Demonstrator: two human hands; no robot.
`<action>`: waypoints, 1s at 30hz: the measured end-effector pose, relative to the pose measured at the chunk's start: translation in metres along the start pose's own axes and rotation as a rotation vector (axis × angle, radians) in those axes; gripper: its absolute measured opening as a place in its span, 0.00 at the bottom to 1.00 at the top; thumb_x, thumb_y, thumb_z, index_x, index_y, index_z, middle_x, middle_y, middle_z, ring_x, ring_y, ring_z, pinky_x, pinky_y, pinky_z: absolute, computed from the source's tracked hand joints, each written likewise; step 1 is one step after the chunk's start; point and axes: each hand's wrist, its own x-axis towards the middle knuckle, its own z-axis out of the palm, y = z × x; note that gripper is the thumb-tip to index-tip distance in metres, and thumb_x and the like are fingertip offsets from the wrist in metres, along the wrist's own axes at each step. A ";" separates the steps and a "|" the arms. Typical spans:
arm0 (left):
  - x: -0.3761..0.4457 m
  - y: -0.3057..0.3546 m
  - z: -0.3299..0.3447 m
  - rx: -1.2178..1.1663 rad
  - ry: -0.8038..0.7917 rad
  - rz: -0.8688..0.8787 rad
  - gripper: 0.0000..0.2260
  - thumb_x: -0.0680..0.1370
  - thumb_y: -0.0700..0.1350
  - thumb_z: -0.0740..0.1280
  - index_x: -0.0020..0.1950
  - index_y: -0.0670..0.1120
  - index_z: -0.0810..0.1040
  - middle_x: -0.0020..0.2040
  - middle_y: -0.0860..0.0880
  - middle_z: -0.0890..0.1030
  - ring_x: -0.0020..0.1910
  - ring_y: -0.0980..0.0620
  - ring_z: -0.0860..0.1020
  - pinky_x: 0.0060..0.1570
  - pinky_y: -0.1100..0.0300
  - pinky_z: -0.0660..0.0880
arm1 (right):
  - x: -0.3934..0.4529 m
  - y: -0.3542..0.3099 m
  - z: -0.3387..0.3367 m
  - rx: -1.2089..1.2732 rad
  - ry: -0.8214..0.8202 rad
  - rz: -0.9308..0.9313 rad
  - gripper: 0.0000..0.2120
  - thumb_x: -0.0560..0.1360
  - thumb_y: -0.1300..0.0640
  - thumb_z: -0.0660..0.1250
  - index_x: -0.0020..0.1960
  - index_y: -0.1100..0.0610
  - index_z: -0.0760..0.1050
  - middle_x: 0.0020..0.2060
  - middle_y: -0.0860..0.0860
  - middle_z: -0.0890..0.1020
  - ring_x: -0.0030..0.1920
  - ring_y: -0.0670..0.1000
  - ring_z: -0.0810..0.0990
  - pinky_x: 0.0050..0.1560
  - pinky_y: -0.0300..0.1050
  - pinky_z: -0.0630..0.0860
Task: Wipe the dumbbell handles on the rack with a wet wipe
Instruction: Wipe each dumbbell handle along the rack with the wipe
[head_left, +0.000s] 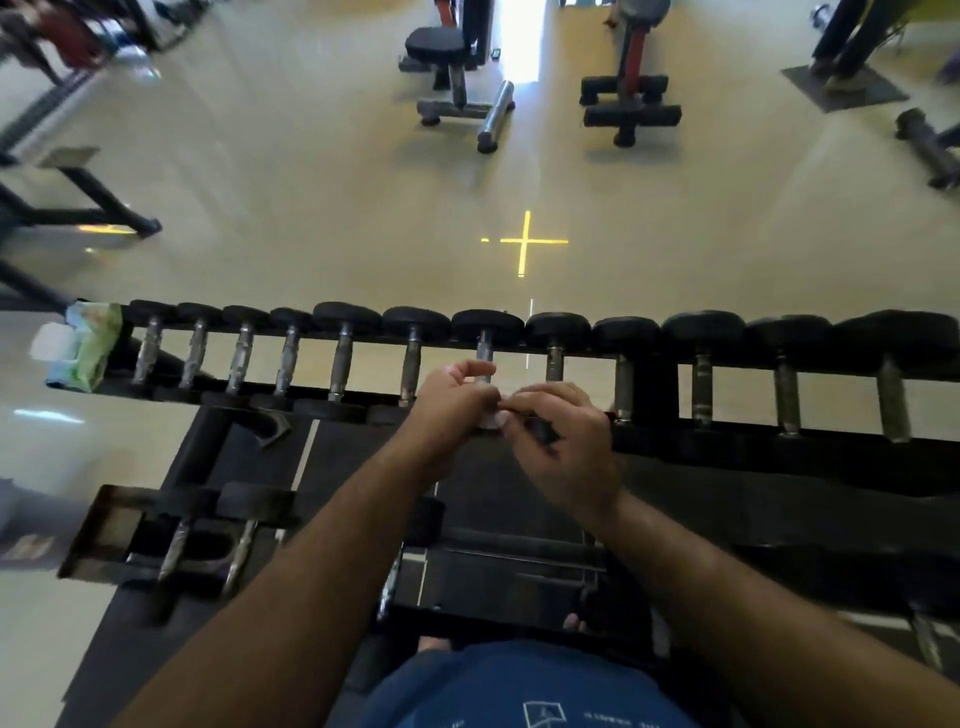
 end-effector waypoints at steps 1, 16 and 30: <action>-0.002 -0.003 0.004 -0.035 -0.033 0.029 0.19 0.79 0.35 0.69 0.69 0.47 0.75 0.62 0.37 0.81 0.58 0.38 0.84 0.56 0.47 0.84 | 0.000 -0.001 -0.002 0.076 -0.030 0.111 0.08 0.81 0.56 0.73 0.57 0.58 0.85 0.52 0.51 0.86 0.54 0.47 0.84 0.52 0.50 0.84; 0.001 -0.027 0.018 0.089 0.063 0.225 0.21 0.79 0.41 0.73 0.71 0.51 0.77 0.54 0.44 0.81 0.53 0.47 0.84 0.50 0.58 0.82 | 0.027 0.023 -0.033 0.726 -0.209 0.874 0.20 0.77 0.70 0.75 0.65 0.56 0.79 0.53 0.57 0.88 0.55 0.55 0.88 0.57 0.58 0.87; 0.091 -0.066 -0.046 0.213 0.311 0.106 0.08 0.80 0.44 0.73 0.58 0.46 0.85 0.49 0.48 0.88 0.49 0.50 0.87 0.52 0.47 0.85 | 0.042 0.125 0.030 -0.212 -0.334 0.712 0.32 0.71 0.43 0.83 0.69 0.51 0.77 0.59 0.47 0.83 0.58 0.50 0.81 0.58 0.51 0.83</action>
